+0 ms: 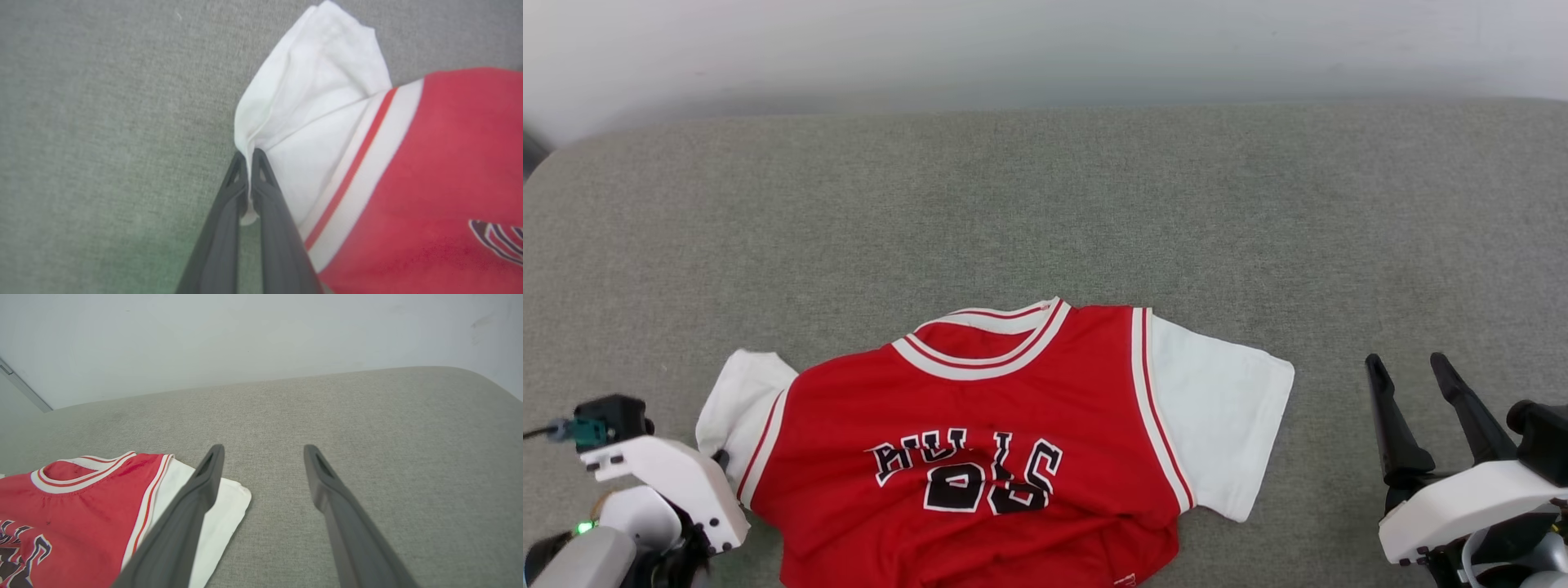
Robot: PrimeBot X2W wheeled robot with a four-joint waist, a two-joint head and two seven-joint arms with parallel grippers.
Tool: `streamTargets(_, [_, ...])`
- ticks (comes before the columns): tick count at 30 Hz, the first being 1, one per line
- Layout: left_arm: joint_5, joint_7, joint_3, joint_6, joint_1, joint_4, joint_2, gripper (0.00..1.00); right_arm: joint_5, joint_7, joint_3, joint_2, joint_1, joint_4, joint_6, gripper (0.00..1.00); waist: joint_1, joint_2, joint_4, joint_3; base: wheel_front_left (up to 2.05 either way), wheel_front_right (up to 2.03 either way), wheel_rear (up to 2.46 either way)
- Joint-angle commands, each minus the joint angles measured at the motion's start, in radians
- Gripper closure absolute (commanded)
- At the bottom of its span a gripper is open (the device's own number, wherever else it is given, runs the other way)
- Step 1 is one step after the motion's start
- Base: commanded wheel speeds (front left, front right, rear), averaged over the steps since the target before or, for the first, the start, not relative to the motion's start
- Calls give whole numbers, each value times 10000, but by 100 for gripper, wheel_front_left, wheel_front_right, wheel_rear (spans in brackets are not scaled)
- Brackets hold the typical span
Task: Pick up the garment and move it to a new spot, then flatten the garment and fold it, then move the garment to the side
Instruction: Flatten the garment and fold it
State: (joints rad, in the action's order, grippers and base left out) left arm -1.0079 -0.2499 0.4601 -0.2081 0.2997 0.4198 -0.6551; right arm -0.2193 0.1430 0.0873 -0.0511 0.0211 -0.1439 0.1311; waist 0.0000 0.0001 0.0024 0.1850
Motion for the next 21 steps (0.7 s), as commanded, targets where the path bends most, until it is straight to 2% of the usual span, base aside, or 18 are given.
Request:
streamTargets(1, [-230, 47, -13, -69, -499, 24, 253, 100, -71, 24, 29, 17, 69, -8, -7, 0, 0, -1, -37, -23, 0, 0, 0])
streamTargets(3, [-419, 203, 1, -81, -996, 21, 559, 100, -85, 31, 97, 17, 112, -21, -7, 0, 0, -1, -36, -50, 0, 0, 0])
streamTargets(4, [-443, 286, 45, -44, -1126, -9, 695, 82, -75, 38, 140, 17, 128, -39, -7, 0, 0, -1, -12, -85, 0, 0, 0])
streamTargets(5, [-416, 504, 28, -41, -1194, -93, 784, 0, -53, 33, 173, 17, 138, -72, -7, 0, 0, -1, 11, -129, 0, 0, 0])
streamTargets(9, [51, 1533, -239, -146, -954, -605, 603, 0, 96, 156, 229, 17, 147, -182, -7, 0, 0, -1, 84, -397, 0, 0, 0])
streamTargets(17, [1548, 3479, -363, -770, -804, -2613, 80, 0, 260, 528, 283, 18, 315, -367, -7, 0, 0, -1, 256, -951, 0, 0, 0])
streamTargets(21, [2210, 4373, -238, -1033, -1073, -3582, 205, 0, 186, 657, 286, 17, 448, -342, -7, 0, 0, -1, 287, -1215, 0, 0, 0])
